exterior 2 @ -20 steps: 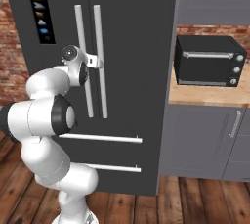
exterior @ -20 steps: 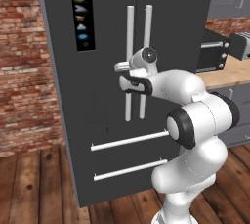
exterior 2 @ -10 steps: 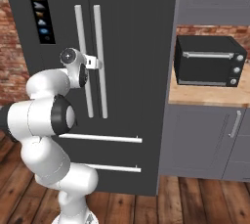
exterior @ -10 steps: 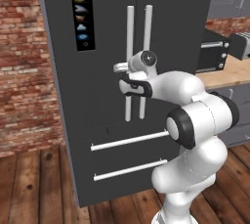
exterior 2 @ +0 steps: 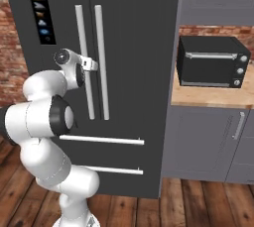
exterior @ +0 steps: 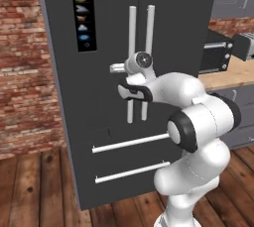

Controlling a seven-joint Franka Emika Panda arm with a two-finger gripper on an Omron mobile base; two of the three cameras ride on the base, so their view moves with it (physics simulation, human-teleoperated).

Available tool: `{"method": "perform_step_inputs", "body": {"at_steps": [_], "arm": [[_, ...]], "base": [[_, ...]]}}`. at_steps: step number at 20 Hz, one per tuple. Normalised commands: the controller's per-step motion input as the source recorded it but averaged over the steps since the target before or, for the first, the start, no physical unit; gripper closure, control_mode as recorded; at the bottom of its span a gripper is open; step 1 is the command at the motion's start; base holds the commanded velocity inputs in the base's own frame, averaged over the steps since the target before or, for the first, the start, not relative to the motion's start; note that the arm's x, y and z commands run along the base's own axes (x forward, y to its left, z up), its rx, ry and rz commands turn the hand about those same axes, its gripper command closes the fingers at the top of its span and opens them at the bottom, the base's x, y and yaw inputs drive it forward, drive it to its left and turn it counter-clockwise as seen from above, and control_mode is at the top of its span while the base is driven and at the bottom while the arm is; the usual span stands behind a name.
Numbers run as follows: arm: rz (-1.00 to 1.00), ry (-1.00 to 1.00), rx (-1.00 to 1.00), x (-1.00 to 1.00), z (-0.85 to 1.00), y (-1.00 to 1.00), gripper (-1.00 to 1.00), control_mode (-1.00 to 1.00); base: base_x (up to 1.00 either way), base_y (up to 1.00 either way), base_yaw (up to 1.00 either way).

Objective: Retrieve the chicken drumstick from the fridge and place it on the saucepan with marinade on the stove.

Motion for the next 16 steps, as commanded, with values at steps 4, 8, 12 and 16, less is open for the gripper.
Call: {"method": "perform_step_inputs", "body": {"at_steps": [4,8,12,16], "arm": [[-0.11,0.0,0.13,-0.51,0.0,1.0,1.0,-1.0],[-0.18,-0.01,0.15,-0.83,0.0,1.0,1.0,-1.0],[-0.19,-0.03,0.17,-0.98,0.0,1.0,1.0,-1.0],[-0.19,-0.03,0.14,-0.96,0.0,1.0,1.0,-1.0]], "base": [[0.0,0.0,0.0],[0.0,0.0,0.0],[0.0,0.0,0.0],[0.0,0.0,0.0]]}}
